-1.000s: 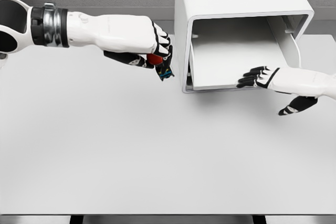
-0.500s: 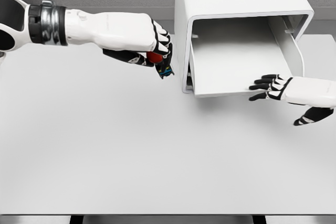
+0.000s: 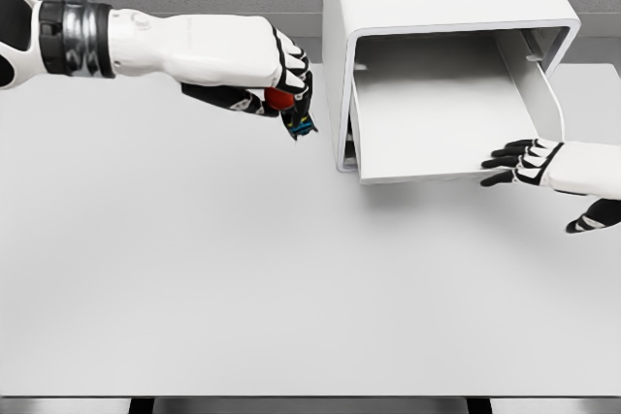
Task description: Slide open multi-storey tabletop storage cabinets and put open load switch and slide close multi-storey tabletop storage cabinets
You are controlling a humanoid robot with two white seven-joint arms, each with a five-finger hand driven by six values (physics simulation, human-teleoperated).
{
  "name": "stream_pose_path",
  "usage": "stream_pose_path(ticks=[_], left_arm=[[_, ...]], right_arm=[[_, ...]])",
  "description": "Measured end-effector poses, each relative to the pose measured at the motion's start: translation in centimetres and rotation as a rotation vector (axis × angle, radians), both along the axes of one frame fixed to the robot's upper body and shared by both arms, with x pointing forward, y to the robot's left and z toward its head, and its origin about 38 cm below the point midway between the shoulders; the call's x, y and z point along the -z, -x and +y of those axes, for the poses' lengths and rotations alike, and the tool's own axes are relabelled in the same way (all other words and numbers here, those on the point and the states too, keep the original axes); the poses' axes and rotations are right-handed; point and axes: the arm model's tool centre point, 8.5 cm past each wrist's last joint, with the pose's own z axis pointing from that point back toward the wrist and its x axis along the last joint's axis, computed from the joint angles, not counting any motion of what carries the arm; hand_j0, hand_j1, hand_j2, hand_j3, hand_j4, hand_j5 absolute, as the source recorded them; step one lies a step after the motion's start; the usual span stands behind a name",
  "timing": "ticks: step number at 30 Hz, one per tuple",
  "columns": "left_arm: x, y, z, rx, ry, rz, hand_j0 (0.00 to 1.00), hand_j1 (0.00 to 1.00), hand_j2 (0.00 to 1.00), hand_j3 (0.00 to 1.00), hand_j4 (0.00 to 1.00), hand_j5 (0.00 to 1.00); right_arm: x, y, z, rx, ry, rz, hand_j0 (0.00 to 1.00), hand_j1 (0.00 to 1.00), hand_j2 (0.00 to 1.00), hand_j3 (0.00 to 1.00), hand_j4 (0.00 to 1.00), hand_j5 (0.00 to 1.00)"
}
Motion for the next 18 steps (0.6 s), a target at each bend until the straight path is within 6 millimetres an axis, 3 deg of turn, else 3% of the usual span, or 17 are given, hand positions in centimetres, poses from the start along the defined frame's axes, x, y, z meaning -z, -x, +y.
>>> stream_pose_path(ticks=[6,13,18], left_arm=[[-0.8,-0.1,-0.4,0.007,0.002,-0.018,0.43,0.43,0.43,0.43,0.43,0.43],[-1.5,-0.4,-1.8,0.027,0.011,-0.034,0.43,0.43,0.43,0.43,0.43,0.43],[-1.7,-0.9,-3.5,0.049,0.003,-0.039,0.42,0.42,0.42,0.42,0.42,0.42]], right_arm=[[-0.4,0.5,-0.7,0.006,0.02,-0.001,1.0,1.0,1.0,1.0,1.0,1.0],[-4.4,-1.1,0.1,0.023,-0.095,-0.17,1.0,1.0,1.0,1.0,1.0,1.0],[-5.2,-1.2,0.0,0.031,-0.117,-0.202,1.0,1.0,1.0,1.0,1.0,1.0]])
